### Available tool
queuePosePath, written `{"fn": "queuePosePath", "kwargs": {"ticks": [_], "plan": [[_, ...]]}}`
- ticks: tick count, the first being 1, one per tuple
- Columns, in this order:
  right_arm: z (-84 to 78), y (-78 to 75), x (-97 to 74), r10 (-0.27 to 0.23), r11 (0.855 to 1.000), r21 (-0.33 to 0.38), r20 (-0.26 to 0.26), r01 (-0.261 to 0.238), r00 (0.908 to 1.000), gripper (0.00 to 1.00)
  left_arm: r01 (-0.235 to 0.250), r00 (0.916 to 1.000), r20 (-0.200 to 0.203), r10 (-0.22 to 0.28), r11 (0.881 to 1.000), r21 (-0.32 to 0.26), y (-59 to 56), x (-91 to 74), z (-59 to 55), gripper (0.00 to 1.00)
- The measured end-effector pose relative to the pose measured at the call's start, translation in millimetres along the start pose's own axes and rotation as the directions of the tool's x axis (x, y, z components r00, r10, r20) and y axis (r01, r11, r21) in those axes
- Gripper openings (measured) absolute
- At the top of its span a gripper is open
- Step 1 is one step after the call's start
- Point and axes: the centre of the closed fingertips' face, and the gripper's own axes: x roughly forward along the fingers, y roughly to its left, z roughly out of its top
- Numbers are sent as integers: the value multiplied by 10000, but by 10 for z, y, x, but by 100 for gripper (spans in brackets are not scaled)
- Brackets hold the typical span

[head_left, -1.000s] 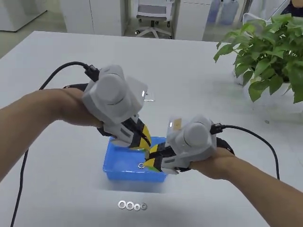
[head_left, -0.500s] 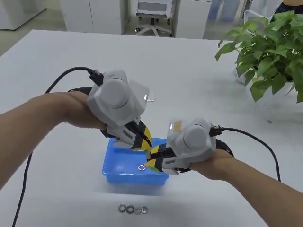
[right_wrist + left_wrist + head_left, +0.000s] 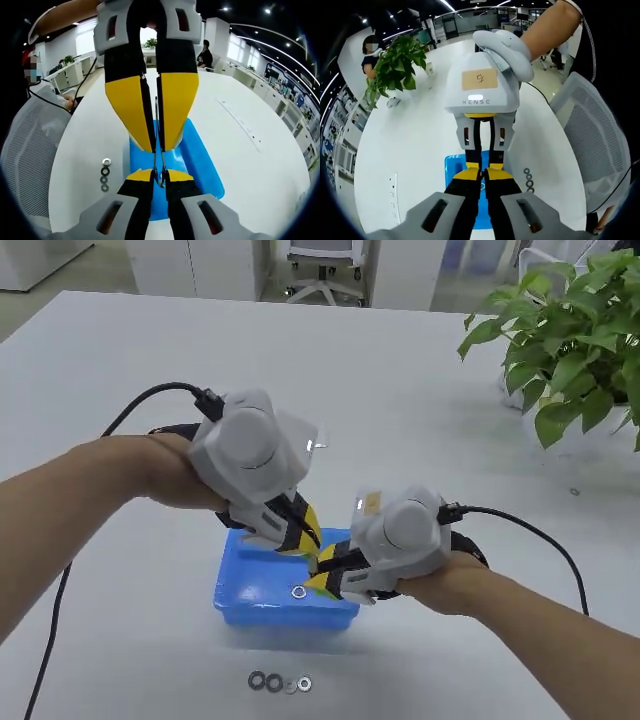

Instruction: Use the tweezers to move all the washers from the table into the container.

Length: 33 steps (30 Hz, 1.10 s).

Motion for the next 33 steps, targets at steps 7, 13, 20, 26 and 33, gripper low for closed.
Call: {"fn": "queuePosePath", "kwargs": {"ticks": [7,13,20,26,33], "plan": [[-90,-21,77,104,9999,127,-110,-103,9999,10,80,10000,49,-79,9999,-141,17,80,-71,7],[-133,-16,121,265,9996,134,-225,-262,9994,10,129,9999,98,-127,9996,-268,20,126,-116,7],[-159,-9,155,354,9992,178,-289,-349,9990,10,148,9998,124,-144,9993,-356,31,152,-156,7],[-169,-5,169,367,9992,162,-313,-362,9988,10,156,9998,115,-152,9993,-346,23,158,-164,7],[-177,3,166,379,9992,146,-349,-374,9987,11,157,9999,75,-155,9994,-319,13,165,-165,7]]}}
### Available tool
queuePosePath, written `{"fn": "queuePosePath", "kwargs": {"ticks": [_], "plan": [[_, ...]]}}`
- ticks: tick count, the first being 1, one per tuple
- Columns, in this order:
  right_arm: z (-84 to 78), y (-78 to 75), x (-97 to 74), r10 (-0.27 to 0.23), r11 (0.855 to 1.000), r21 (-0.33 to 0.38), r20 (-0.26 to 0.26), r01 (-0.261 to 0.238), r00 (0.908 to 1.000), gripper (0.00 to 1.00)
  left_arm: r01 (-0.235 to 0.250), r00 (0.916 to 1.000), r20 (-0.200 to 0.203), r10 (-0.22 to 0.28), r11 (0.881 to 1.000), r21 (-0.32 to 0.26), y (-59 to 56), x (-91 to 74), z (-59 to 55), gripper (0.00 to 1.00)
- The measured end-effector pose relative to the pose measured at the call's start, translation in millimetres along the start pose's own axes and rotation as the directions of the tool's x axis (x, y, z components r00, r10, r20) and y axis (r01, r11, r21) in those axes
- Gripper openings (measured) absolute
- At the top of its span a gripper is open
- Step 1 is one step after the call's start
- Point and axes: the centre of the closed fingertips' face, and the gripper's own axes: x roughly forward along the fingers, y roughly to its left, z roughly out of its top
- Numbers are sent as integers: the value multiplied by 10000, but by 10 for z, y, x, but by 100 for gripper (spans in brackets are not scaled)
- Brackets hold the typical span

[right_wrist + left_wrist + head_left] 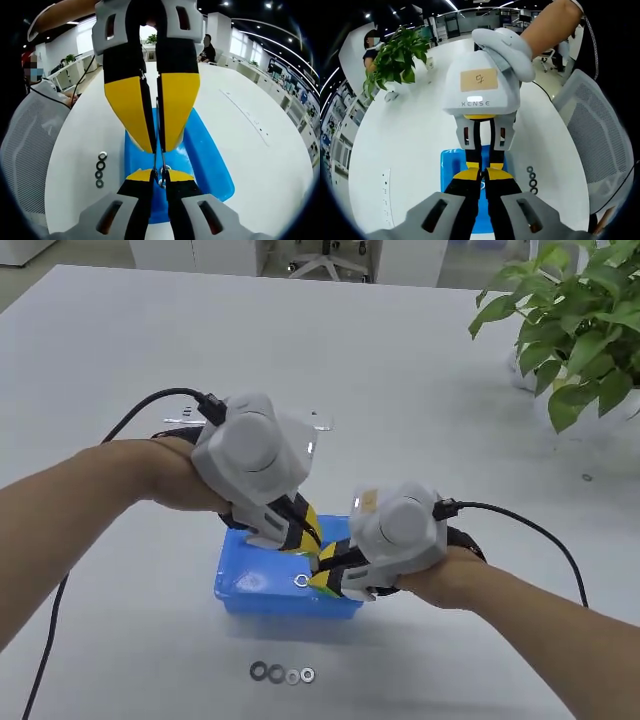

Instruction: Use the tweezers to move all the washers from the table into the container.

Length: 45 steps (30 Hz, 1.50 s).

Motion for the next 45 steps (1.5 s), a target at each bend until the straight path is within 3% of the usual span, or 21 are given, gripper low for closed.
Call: {"fn": "queuePosePath", "kwargs": {"ticks": [13,29,45], "plan": [[23,7,-46,-79,9999,-64,29,79,10000,11,-31,10000,5,31,10000,57,-9,-23,47,7],[171,82,-197,-392,9989,-251,297,400,9988,11,-222,9997,-46,224,9990,400,-93,-183,185,7],[264,241,-310,-514,9979,-379,496,533,9974,11,-265,9995,-147,273,9982,543,-246,-291,271,7]]}}
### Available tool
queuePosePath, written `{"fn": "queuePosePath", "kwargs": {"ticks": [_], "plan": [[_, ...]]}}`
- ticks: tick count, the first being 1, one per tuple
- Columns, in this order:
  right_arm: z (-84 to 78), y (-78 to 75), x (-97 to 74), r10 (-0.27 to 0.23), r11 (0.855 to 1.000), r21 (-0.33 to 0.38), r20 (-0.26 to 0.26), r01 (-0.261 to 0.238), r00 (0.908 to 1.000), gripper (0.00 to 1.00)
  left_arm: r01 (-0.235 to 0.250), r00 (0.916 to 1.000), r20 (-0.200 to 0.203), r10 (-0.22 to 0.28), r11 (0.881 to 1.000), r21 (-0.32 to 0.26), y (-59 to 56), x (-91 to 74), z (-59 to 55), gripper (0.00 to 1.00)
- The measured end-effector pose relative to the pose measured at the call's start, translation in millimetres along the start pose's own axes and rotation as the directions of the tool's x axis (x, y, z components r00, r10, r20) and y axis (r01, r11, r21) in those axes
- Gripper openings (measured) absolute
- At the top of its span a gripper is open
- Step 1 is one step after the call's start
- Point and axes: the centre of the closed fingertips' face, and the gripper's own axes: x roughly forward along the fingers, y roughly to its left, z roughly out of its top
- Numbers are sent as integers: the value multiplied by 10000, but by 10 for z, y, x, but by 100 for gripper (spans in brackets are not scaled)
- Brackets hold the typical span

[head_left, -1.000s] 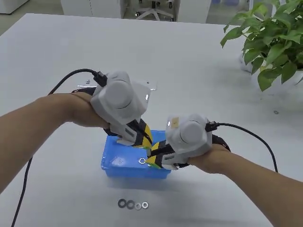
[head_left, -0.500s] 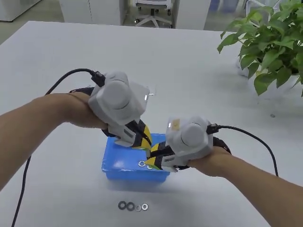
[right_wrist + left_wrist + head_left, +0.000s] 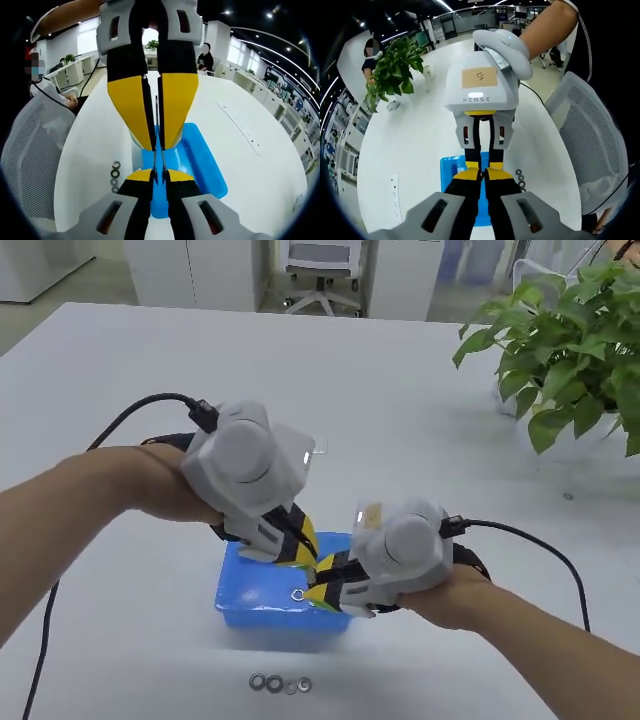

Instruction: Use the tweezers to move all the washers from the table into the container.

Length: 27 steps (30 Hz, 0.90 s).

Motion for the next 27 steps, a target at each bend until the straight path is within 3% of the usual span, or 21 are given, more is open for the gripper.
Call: {"fn": "queuePosePath", "kwargs": {"ticks": [8,27], "plan": [[-1,86,-4,-22,10000,-20,0,22,10000,11,47,10000,-13,-47,10000,-35,-103,5,0,7],[101,204,-95,-188,9994,-290,118,192,9998,11,-192,9998,-15,192,9998,58,-203,-95,72,7]]}}
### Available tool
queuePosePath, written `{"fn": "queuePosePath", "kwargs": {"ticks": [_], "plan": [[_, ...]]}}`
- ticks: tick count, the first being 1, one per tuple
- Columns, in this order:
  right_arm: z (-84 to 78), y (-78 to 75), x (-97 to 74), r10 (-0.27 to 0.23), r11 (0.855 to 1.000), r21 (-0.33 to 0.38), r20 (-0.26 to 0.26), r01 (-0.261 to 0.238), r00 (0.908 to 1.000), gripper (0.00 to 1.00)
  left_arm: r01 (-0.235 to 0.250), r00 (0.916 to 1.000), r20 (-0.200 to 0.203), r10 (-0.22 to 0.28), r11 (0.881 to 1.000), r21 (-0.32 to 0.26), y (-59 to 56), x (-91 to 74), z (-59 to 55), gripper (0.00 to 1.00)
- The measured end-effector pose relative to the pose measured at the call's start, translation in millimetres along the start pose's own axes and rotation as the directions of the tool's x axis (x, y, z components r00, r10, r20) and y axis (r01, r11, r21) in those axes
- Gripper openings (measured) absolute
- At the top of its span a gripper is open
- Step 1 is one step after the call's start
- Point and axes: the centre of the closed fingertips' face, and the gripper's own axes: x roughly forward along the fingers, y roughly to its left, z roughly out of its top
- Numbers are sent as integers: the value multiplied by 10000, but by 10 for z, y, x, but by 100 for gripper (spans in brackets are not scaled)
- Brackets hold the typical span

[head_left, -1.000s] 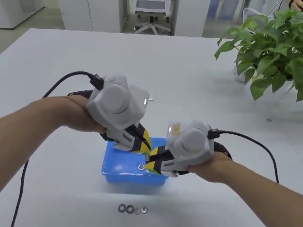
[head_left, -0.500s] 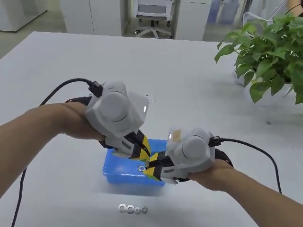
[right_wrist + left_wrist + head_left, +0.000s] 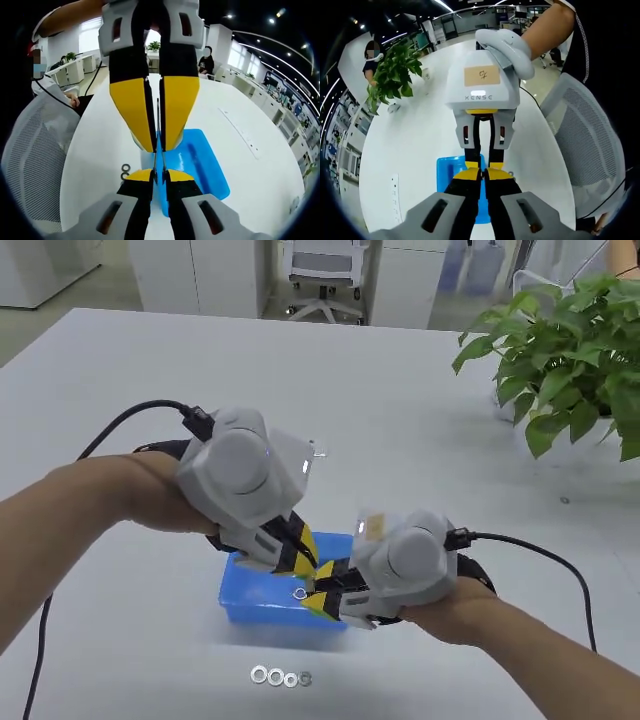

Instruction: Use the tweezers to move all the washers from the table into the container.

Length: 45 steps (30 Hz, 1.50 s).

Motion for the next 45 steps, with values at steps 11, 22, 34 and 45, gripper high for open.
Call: {"fn": "queuePosePath", "kwargs": {"ticks": [11,22,34,45], "plan": [[-39,148,15,55,9999,86,79,-56,10000,11,47,9999,-104,-47,10000,30,-144,37,-20,7],[-136,331,84,239,9996,121,12,-239,9997,11,244,9996,-100,-245,9997,-67,-314,137,-80,7],[-241,485,160,328,9994,100,-108,-327,9994,11,451,9988,-172,-453,9989,-113,-478,251,-152,7],[-327,594,232,529,9985,151,-219,-526,9984,11,628,9976,-278,-636,9977,-265,-587,337,-223,7]]}}
